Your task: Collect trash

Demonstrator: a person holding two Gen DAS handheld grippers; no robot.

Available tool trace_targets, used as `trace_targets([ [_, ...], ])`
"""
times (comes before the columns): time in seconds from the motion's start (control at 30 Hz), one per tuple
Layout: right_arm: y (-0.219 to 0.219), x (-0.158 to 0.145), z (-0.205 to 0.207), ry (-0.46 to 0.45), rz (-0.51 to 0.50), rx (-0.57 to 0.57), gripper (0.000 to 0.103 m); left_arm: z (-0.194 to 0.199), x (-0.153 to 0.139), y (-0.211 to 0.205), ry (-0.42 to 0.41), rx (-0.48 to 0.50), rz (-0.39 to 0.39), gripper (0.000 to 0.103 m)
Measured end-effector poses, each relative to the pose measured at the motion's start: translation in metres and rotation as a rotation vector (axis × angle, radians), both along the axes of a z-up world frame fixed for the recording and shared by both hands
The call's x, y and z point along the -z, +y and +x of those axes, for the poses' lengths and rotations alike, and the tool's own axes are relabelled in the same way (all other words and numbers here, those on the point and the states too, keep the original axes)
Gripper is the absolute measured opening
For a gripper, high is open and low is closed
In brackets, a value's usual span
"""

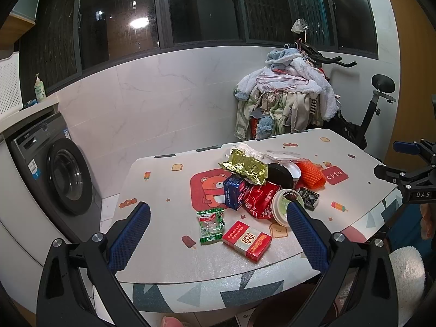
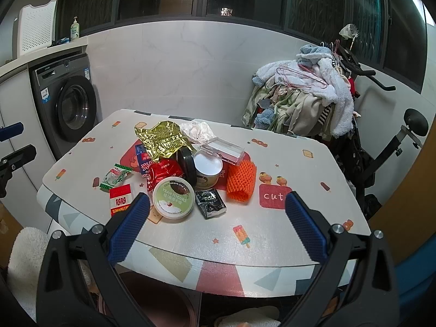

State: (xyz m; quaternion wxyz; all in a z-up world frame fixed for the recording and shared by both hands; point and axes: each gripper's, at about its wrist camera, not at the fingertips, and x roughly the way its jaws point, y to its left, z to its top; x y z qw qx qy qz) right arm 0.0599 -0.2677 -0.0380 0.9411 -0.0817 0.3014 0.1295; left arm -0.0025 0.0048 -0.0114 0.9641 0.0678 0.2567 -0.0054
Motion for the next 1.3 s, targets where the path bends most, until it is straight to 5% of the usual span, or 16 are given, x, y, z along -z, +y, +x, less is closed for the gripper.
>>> trace_targets([
  [0.43,-0.001,0.006,-0.001,0.004,0.002,0.003,0.098,0.002,0.001,0.003,-0.003,-0.004,-0.019,0.098],
  [0.67,-0.007,0.019,0.000,0.018,0.048,0.018,0.098,0.009,0.013,-0.001,-0.014,-0.006,0.081,0.098],
  [0.9,-0.020,0.033,0.012,0.035,0.116,0.059,0.098,0.017,0.031,0.025,-0.019,0.012,-0.039,0.098],
  [1.3,-0.003,0.071,0.035,0.104,0.097,0.040,0.098,0.041,0.062,0.041,0.067,-0.038,-0.081,0.098],
])
